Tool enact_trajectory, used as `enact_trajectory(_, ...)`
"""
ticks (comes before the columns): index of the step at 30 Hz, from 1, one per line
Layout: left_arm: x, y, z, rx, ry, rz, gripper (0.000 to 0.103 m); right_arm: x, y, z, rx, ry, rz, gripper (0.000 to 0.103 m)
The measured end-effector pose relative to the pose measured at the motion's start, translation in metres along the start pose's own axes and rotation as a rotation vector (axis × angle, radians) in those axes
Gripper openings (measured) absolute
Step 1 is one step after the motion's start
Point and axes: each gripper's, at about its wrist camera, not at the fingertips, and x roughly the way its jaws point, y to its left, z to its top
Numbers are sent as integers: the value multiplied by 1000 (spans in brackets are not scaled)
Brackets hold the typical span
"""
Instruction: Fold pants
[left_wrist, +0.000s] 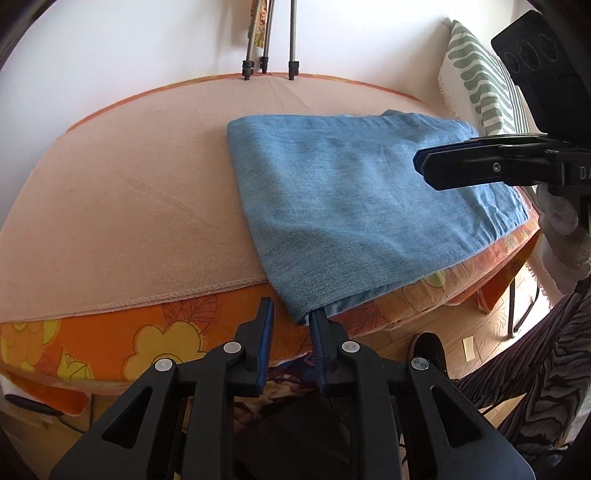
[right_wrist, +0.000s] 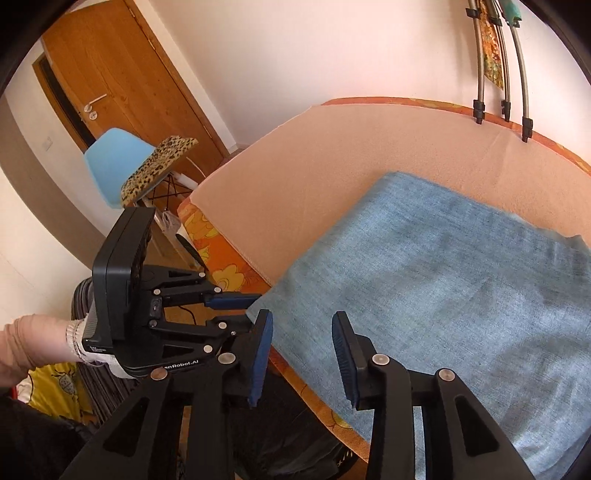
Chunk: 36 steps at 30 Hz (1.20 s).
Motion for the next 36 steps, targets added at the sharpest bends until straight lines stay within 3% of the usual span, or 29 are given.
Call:
enact_trajectory(3, -24, 5, 2, -40, -64, -58, 20, 6, -6, 16, 24, 2, -38, 36)
enact_trajectory(5, -33, 10, 6, -80, -101, -84, 29, 12, -7, 32, 46, 8, -50, 37)
enact_trajectory(11, -18, 22, 26, -212, -149, -99, 31, 43, -5, 79, 84, 50, -78, 37)
enact_trajectory(18, 29, 16, 22, -202, -53, -43, 31, 96, -34, 110, 195, 145, -105, 37)
enact_trajectory(25, 25, 19, 10, -199, -83, -67, 31, 124, -42, 133, 245, 234, -179, 41)
enact_trajectory(36, 22, 32, 3, -264, -98, -138, 31, 191, -14, 151, 124, 479, -411, 50)
